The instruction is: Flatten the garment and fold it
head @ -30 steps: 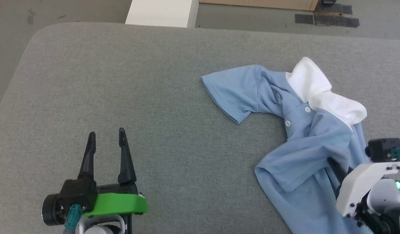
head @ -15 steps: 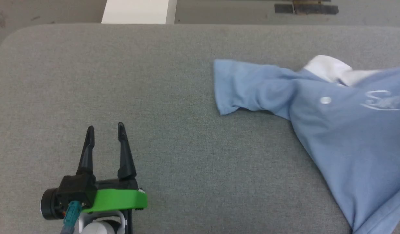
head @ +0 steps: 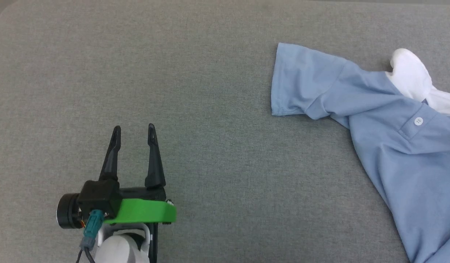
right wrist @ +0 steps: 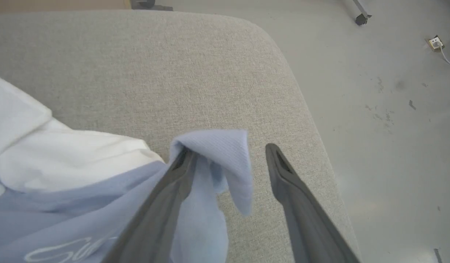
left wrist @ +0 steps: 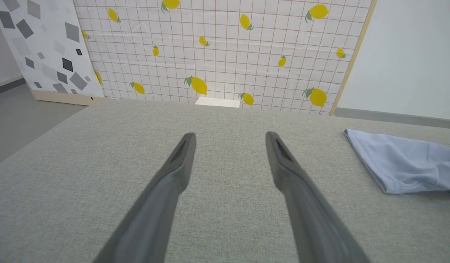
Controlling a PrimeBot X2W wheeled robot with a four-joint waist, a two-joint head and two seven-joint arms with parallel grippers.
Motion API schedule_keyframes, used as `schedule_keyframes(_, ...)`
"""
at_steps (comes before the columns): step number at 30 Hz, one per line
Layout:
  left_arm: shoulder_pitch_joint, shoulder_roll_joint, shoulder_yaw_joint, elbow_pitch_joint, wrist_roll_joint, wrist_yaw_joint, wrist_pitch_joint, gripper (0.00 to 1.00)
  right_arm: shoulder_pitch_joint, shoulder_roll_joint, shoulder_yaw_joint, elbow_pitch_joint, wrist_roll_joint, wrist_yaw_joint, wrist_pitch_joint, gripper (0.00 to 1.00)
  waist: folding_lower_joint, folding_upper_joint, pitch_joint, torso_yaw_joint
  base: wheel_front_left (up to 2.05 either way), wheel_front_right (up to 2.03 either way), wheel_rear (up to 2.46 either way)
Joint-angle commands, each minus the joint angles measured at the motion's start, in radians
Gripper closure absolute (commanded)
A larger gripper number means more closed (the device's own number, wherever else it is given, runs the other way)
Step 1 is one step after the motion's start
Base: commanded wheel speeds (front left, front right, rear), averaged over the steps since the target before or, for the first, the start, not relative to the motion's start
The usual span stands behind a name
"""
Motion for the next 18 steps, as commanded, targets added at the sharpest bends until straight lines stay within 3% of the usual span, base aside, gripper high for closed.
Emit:
schedule_keyframes(1,-0.007,0.001,0.003,0.002,0.002,0.004,-0.001,0.00,-0.034,0.020,-0.021,-0.012,-0.004,-0.001,-0.004,0.00,0.0000,-0.0001,-0.031,-0.012,0.00,0.00,0.00)
schedule_keyframes(9,0.039,0.011,0.021,0.000,-0.017,0.014,-0.002,0.00,-0.020,0.165,-0.030,-0.206,0.151,-0.001,-0.062,0.00,0.0000,-0.0001,-0.139,-0.036,0.00,0.00,0.00)
schedule_keyframes(18,0.099,0.036,0.030,-0.036,-0.021,0.019,0.002,0.00,0.241,0.326,0.085,-0.471,0.310,-0.001,-0.189,0.00,0.0000,-0.0001,-0.185,-0.057,0.00,0.00,0.00)
